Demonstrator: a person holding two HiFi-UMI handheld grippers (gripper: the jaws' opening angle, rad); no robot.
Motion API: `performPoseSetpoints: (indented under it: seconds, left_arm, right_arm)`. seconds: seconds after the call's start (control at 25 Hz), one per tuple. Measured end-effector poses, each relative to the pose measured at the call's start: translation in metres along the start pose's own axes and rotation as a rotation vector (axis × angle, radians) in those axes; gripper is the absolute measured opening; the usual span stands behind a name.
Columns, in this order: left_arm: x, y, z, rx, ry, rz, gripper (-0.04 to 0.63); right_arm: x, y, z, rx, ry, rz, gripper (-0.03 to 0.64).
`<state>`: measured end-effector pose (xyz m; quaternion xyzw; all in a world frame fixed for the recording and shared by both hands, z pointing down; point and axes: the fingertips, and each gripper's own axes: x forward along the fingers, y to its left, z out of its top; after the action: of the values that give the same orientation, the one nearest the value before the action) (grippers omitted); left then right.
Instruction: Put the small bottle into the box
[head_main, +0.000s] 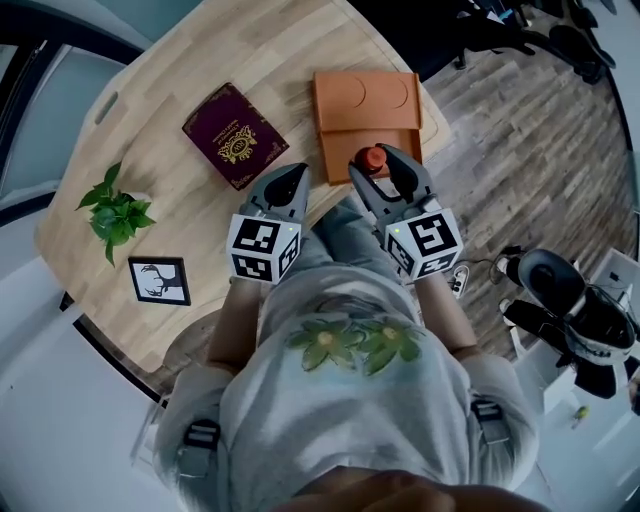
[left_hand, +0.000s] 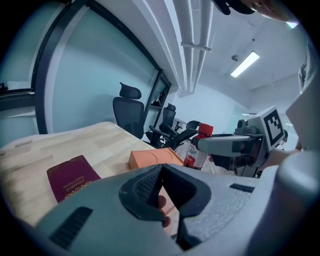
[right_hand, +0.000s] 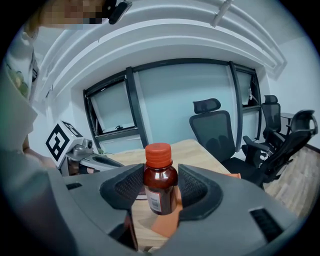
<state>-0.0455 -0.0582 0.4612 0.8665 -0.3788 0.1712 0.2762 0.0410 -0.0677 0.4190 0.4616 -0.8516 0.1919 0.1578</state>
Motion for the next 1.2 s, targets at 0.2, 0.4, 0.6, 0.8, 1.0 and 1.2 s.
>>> performPoseSetpoints:
  seconds: [0.2,0.4,0.6,0.8,1.0,1.2]
  left_arm:
    - [0.009,0.000,0.009,0.005,-0.002,0.021,0.007]
    - [0.014,0.001,0.018,0.000,-0.013,0.036,0.007]
    - [0.016,0.005,0.018,-0.003,-0.007,0.052,0.008]
    - [0.017,0.007,0.017,-0.004,0.001,0.062,0.008]
    - [0.020,0.006,0.019,-0.002,0.004,0.064,0.007]
    - [0.024,0.008,0.020,0.001,0.011,0.060,0.006]
  right_arm:
    - [0.012,-0.007,0.004,-0.014,0.008,0.044,0.213]
    - [0.023,-0.011,0.001,-0.017,0.023,0.069,0.213]
    - [0.031,-0.009,-0.004,-0.027,0.045,0.109,0.213]
    - [0.036,-0.009,-0.007,-0.035,0.058,0.125,0.213]
    - [0.038,-0.011,-0.012,-0.040,0.074,0.134,0.213]
    - [0.043,-0.014,-0.015,-0.035,0.090,0.142,0.213]
